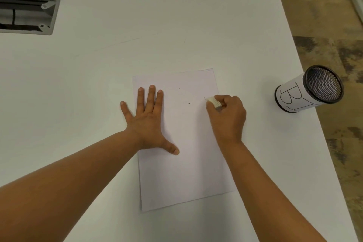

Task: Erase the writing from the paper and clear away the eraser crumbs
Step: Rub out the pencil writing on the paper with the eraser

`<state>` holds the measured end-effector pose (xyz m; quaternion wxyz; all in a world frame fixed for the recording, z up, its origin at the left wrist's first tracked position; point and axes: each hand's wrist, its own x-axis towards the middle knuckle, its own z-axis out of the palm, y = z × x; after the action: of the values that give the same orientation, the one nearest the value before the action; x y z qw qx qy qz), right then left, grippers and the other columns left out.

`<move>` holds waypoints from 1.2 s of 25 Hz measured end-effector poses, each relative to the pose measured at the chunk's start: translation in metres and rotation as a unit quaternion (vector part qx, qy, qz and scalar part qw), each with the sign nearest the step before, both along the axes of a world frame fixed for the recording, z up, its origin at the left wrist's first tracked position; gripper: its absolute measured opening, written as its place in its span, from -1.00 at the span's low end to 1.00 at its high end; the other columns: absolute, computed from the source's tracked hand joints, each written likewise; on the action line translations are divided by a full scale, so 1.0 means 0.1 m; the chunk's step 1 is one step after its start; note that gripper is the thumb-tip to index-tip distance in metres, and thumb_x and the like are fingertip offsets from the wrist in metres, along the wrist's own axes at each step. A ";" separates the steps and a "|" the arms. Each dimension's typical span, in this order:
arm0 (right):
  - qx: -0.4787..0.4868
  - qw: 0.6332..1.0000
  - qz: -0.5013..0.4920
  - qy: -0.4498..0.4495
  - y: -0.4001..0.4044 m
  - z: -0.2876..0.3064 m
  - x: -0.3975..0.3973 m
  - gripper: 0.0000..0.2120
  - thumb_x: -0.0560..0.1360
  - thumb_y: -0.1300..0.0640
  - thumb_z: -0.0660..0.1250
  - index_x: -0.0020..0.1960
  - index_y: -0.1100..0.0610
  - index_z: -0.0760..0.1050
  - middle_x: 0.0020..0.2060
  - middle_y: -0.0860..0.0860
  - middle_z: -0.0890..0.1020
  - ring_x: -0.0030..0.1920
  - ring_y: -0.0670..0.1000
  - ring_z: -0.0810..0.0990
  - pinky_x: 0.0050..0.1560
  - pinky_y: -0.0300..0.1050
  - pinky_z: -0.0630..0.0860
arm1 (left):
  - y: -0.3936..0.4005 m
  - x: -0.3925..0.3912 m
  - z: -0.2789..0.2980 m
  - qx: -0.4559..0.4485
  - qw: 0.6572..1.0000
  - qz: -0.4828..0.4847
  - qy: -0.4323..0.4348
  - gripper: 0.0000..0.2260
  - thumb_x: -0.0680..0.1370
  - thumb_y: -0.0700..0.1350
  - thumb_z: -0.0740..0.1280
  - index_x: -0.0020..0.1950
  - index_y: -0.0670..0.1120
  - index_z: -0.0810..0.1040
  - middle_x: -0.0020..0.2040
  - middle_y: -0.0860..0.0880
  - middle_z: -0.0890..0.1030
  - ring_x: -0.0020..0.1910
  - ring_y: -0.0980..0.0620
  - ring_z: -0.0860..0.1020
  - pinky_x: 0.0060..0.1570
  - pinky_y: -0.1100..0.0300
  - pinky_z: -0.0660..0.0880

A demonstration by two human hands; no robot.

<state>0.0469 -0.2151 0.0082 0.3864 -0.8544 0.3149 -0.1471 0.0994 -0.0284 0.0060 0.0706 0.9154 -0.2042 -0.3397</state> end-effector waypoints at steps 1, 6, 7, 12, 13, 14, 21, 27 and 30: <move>0.019 0.999 -0.013 -0.031 0.07 -0.02 -0.11 -0.84 0.39 0.15 0.42 -0.05 0.15 0.54 -0.18 0.00 0.53 -0.26 -0.17 0.48 -0.21 -0.39 0.39 | 0.00 0.00 -0.01 -0.003 1.000 0.000 -0.003 0.35 -0.09 0.55 0.30 0.12 0.11 -0.74 0.17 0.12 -0.72 0.21 -0.01 -0.67 0.19 -0.34 -0.44; 0.091 0.991 -0.016 -0.092 0.46 -0.22 -0.53 -0.85 0.40 0.15 0.41 -0.05 0.05 0.50 -0.22 -0.08 0.46 -0.29 -0.16 0.47 -0.29 -0.47 0.42 | 0.02 -0.01 -0.06 -0.017 0.999 0.002 -0.028 0.34 -0.08 0.55 0.29 0.17 0.10 -0.70 0.25 0.09 -0.67 0.27 -0.02 -0.63 0.18 -0.31 -0.45; 0.091 0.991 -0.014 -0.095 0.47 -0.25 -0.53 -0.85 0.41 0.14 0.40 -0.04 0.06 0.50 -0.20 -0.06 0.47 -0.28 -0.15 0.47 -0.28 -0.45 0.43 | 0.02 -0.03 -0.08 -0.025 0.999 0.006 -0.041 0.34 -0.07 0.54 0.31 0.20 0.10 -0.68 0.31 0.07 -0.63 0.30 -0.03 -0.61 0.19 -0.29 -0.45; 0.073 0.992 0.010 -0.098 0.49 -0.30 -0.53 -0.86 0.46 0.07 0.34 0.00 0.06 0.47 -0.15 -0.08 0.45 -0.24 -0.13 0.48 -0.28 -0.45 0.43 | 0.15 -0.11 0.02 -0.187 0.979 0.065 -0.050 0.27 0.01 0.46 0.41 0.28 0.22 -0.53 0.48 0.07 -0.40 0.44 0.09 -0.40 0.28 -0.11 -0.45; 0.066 0.993 0.013 -0.097 0.50 -0.30 -0.53 -0.86 0.47 0.06 0.32 0.00 0.06 0.46 -0.15 -0.08 0.45 -0.23 -0.14 0.48 -0.27 -0.45 0.43 | 0.20 -0.14 0.04 -0.230 0.968 0.087 -0.048 0.22 0.04 0.45 0.40 0.30 0.23 -0.49 0.48 0.11 -0.35 0.46 0.13 -0.34 0.31 -0.05 -0.44; 0.060 0.993 0.014 -0.096 0.49 -0.30 -0.53 -0.85 0.48 0.05 0.30 0.01 0.07 0.46 -0.14 -0.08 0.45 -0.22 -0.15 0.48 -0.26 -0.45 0.43 | 0.24 -0.18 0.06 -0.262 0.958 0.104 -0.053 0.14 0.10 0.46 0.35 0.32 0.23 -0.45 0.49 0.14 -0.31 0.47 0.17 -0.29 0.35 0.01 -0.42; 0.039 0.994 0.006 -0.101 0.50 -0.27 -0.51 -0.76 0.53 0.04 0.18 0.09 0.15 0.46 -0.06 -0.08 0.47 -0.11 -0.22 0.47 -0.10 -0.57 0.36 | 0.46 -0.70 -0.09 -0.157 0.965 0.061 -0.199 -0.22 0.45 0.40 -0.20 0.49 -0.06 -0.24 0.52 0.01 -0.18 0.50 0.06 -0.21 0.44 -0.03 -0.30; 0.028 0.995 0.001 -0.095 0.50 -0.27 -0.50 -0.81 0.55 0.14 0.18 0.10 0.19 0.46 -0.05 -0.07 0.46 -0.08 -0.14 0.45 -0.09 -0.61 0.31 | 0.48 -0.98 -0.19 -0.082 0.971 0.005 -0.226 -0.30 0.54 0.28 -0.14 0.50 -0.19 0.02 0.52 -0.13 0.05 0.50 -0.07 0.00 0.40 -0.16 -0.09; 0.028 0.995 0.002 -0.097 0.50 -0.27 -0.50 -0.80 0.54 0.12 0.18 0.10 0.18 0.46 -0.06 -0.07 0.46 -0.10 -0.19 0.44 -0.11 -0.60 0.32 | 0.52 -1.04 -0.21 -0.077 0.971 -0.024 -0.224 -0.32 0.54 0.26 -0.11 0.51 -0.17 0.04 0.52 -0.12 0.08 0.50 -0.03 -0.01 0.39 -0.17 -0.05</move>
<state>-0.0032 -0.1647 -0.0189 0.4389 -0.8256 0.2780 -0.2201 -0.0043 0.0231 -0.0150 0.0854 0.9547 -0.2626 -0.1105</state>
